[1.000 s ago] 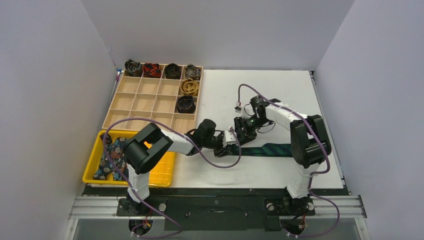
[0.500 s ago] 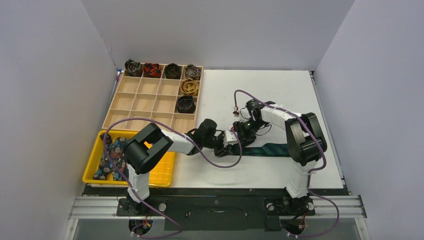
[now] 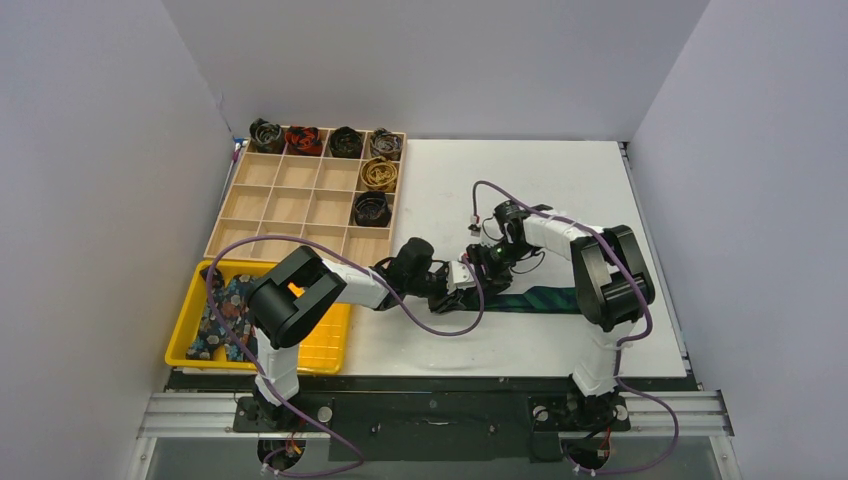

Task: Roll the ties
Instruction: Roll the tie at the center of the board.

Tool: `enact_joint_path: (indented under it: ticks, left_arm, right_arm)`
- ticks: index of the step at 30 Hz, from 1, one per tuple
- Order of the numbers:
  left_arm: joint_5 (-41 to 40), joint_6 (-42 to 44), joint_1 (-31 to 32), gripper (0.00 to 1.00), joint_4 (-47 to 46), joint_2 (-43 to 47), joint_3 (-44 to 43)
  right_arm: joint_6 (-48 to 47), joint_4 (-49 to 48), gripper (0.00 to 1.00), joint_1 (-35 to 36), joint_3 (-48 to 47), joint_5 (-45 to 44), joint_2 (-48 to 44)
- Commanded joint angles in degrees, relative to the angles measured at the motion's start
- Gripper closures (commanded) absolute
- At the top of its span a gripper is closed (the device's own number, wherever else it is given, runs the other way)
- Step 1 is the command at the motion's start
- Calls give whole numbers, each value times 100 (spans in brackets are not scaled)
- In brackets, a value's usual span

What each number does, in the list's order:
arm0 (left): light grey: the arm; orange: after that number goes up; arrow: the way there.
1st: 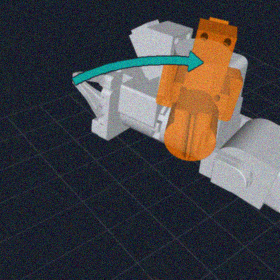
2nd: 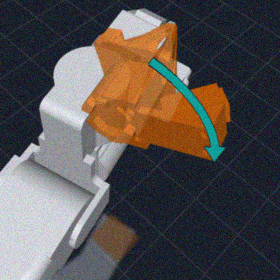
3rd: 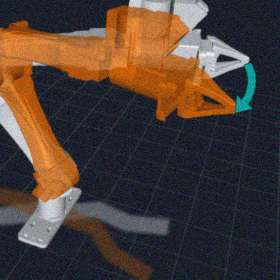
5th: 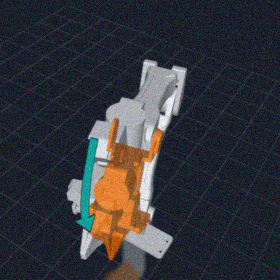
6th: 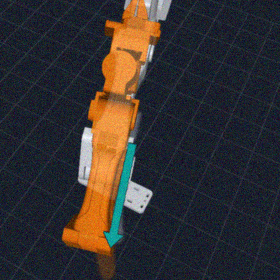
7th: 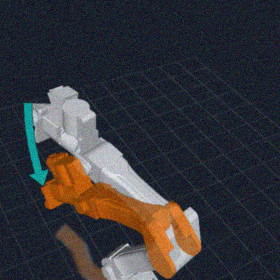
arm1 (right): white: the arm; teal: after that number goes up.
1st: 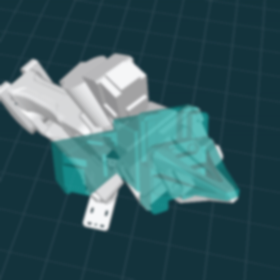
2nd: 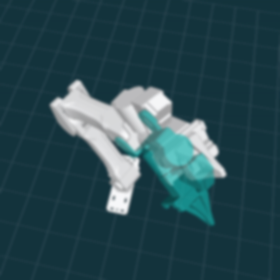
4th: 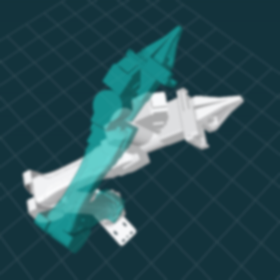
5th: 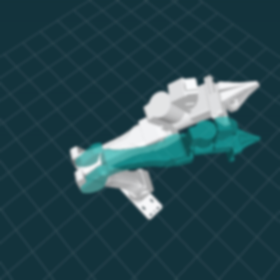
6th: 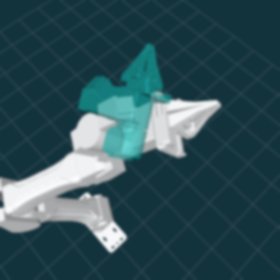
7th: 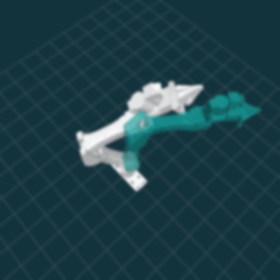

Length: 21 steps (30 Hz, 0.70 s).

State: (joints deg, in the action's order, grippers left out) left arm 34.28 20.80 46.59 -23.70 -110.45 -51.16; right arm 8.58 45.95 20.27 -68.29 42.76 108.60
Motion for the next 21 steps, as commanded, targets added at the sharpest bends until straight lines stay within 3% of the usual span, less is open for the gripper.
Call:
enact_joint_path:
  ticks: [1, 4, 6, 9, 11, 13, 15, 18, 21]
  left_arm:
    - [-466, 188, 43, 84, 798, -246, 162]
    - [-466, 182, 38, 84, 772, -252, 198]
    - [-466, 155, 39, 84, 677, -248, 249]
    - [-438, 71, 33, 83, 562, -229, 314]
    - [-291, -11, -20, 70, 377, -168, 402]
    - [-46, -150, -103, 44, 15, -50, 558]
    - [174, -297, -172, 33, -442, 109, 730]
    - [320, -462, -204, 24, -1128, 337, 961]
    - [429, -643, -198, 22, -1462, 335, 994]
  right_arm:
    - [480, -340, 64, 97, 128, 322, -100]
    - [512, -452, 79, 104, 344, 224, -169]
    - [486, -516, 98, 93, 479, 61, -252]
    - [363, -642, 100, -25, 711, -113, -308]
    - [221, -671, 100, -137, 795, -104, -267]
    - [68, -671, 100, -250, 839, -135, -182]
    - [-86, -670, 100, -357, 879, -190, -53]
    - [-253, -632, 100, -547, 902, -339, 92]
    - [-467, -469, 100, -662, 872, -441, 236]
